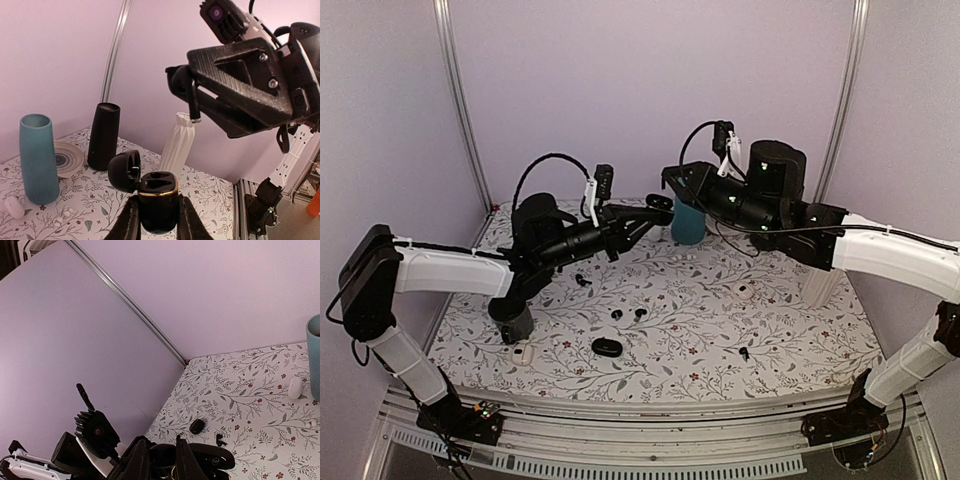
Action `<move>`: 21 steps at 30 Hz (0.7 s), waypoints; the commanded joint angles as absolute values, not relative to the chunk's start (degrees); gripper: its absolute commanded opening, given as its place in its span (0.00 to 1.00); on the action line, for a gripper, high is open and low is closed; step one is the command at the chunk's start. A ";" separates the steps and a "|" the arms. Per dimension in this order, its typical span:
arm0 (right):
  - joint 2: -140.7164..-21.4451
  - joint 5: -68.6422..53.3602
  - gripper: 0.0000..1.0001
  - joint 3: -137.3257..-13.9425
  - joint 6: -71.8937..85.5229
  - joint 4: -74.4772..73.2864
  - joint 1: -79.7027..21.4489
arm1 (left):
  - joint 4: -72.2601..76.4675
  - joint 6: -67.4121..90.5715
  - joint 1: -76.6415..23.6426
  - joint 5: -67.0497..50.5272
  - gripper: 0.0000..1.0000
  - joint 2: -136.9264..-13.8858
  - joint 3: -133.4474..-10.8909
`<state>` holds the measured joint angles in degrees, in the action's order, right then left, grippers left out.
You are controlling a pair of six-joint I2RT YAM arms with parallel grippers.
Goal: Insert the wireless bluetooth earbuds into the charging case
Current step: Insert the left earbud into the left side groove of the charging case.
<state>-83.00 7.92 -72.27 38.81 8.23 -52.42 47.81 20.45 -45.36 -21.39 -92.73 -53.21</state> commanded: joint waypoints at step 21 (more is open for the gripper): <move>-85.51 5.95 0.10 -71.95 40.34 13.53 -52.21 | 53.79 9.05 -50.80 -5.24 0.00 -92.24 -55.94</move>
